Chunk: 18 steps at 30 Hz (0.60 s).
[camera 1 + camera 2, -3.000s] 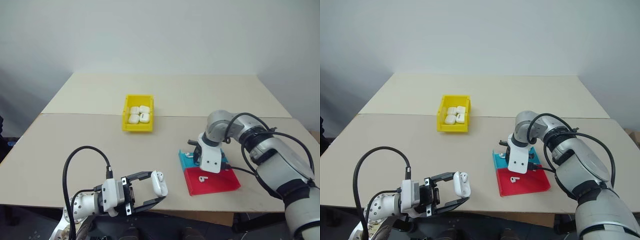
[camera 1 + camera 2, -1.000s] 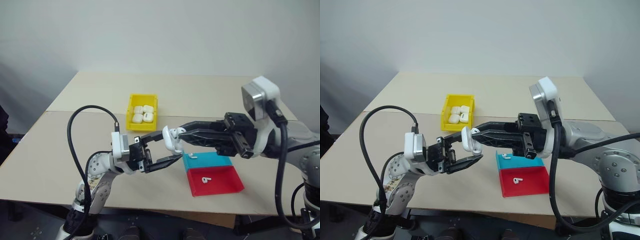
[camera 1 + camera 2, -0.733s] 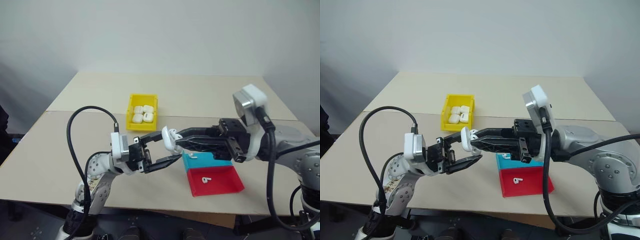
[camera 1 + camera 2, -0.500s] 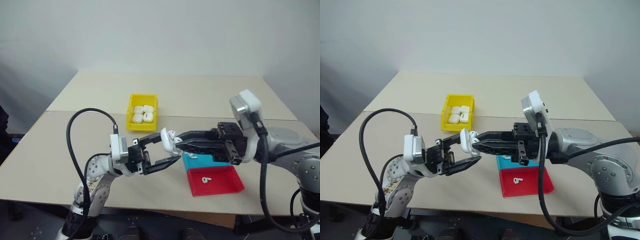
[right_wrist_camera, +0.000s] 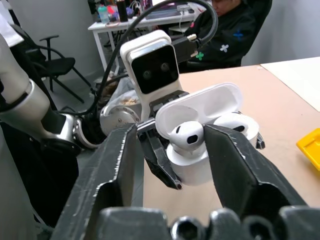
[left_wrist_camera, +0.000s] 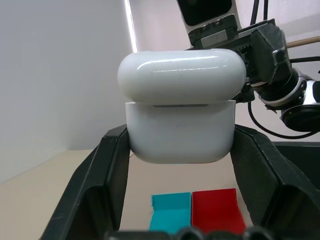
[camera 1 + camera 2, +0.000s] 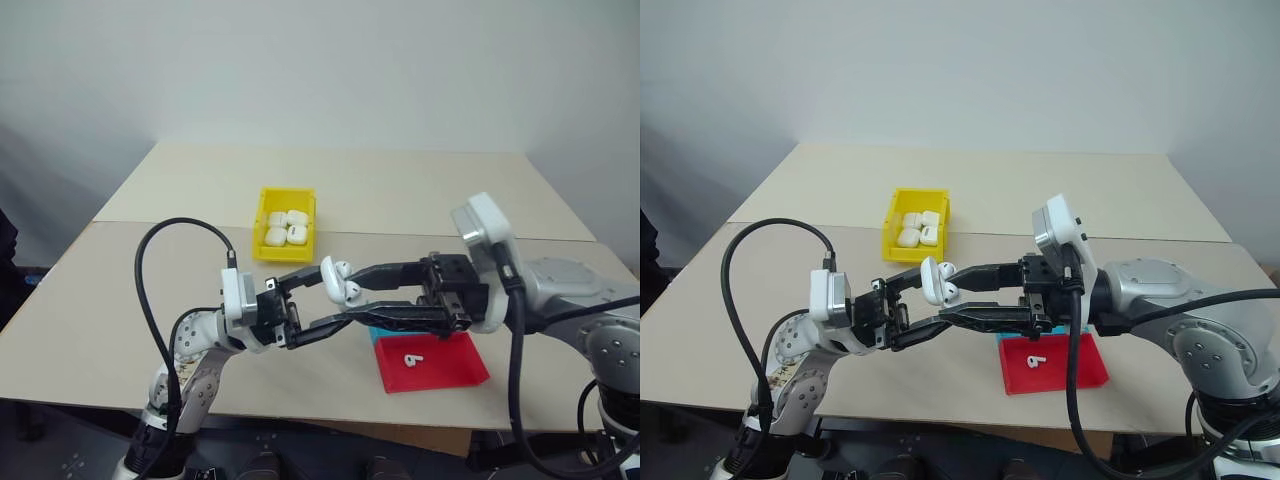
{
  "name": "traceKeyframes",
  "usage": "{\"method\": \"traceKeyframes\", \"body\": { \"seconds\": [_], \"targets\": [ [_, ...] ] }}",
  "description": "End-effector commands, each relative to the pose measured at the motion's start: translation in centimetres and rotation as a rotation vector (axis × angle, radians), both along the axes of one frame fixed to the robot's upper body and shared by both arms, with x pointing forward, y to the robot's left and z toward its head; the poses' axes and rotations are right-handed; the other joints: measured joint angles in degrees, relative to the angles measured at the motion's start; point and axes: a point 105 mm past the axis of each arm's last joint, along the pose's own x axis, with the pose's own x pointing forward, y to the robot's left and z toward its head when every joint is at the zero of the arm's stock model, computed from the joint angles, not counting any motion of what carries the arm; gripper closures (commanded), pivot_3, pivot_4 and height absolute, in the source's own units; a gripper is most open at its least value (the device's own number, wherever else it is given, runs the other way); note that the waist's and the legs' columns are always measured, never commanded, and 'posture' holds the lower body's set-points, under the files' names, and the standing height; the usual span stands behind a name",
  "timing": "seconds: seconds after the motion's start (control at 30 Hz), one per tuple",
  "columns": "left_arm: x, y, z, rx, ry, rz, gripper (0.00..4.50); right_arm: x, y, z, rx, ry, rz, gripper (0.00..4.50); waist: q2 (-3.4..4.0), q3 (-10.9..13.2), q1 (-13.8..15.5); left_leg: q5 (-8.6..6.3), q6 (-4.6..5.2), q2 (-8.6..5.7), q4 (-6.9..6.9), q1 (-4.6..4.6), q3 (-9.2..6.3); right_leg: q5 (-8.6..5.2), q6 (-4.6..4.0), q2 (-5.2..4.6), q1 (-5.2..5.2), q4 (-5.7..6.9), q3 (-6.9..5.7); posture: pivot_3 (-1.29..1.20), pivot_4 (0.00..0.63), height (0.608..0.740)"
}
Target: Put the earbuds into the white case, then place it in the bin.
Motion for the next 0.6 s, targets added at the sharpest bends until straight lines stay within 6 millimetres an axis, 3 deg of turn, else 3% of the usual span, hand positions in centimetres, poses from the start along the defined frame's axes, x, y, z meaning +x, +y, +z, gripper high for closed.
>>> {"method": "traceKeyframes", "body": {
  "seconds": [0.03, 0.27, 0.4, 0.5, 0.6],
  "targets": [
    [-0.4, 0.0, 1.0, -0.031, -0.056, -0.011, 1.76, 0.3, -1.0, 0.7, -0.018, -0.074, -0.034, 1.94, 0.0, 0.0, 0.04, 0.0, 0.0, 0.0, 0.0, -0.01, 0.0, 0.0, 0.0, 0.0, 0.0, -0.01, 0.0, 0.0, 0.15, 0.74],
    [0.2, -0.4, 0.8, -0.03, -0.065, -0.019, 1.76, 1.1, -2.8, 2.9, -0.023, -0.25, -0.069, 1.94, 0.0, 0.0, 0.08, -0.02, 0.03, -0.01, -0.01, -0.08, 0.01, 0.04, 0.0, 0.0, 0.06, -0.35, -0.01, 0.0, 0.15, 0.74],
    [0.9, -0.8, 0.0, 0.005, -0.052, -0.038, 1.76, 1.1, -1.9, 5.5, -0.019, -0.314, 0.067, 1.94, 0.03, 0.0, -0.32, -0.05, 0.09, -0.02, -0.01, -0.1, 0.02, 0.1, 0.09, 0.01, 0.03, -0.37, 0.01, 0.0, 0.15, 0.74],
    [1.5, -1.1, -0.3, 0.033, -0.049, -0.05, 1.76, 1.6, -0.7, 6.4, -0.064, -0.336, 0.146, 2.52, 0.04, 0.0, -0.53, -0.05, 0.1, 0.02, -0.02, -0.05, 0.01, 0.11, 0.05, 0.07, 0.03, -0.34, 0.02, 0.0, 0.15, 0.74],
    [2.2, -1.5, -0.3, 0.068, -0.067, -0.059, 1.76, 2.2, 0.8, 6.6, -0.141, -0.365, 0.202, 3.52, 0.04, 0.0, -0.6, -0.06, 0.11, 0.01, -0.07, -0.07, 0.0, 0.19, -0.02, 0.05, 0.01, -0.36, 0.01, 0.0, 0.15, 0.74]
  ]
}}
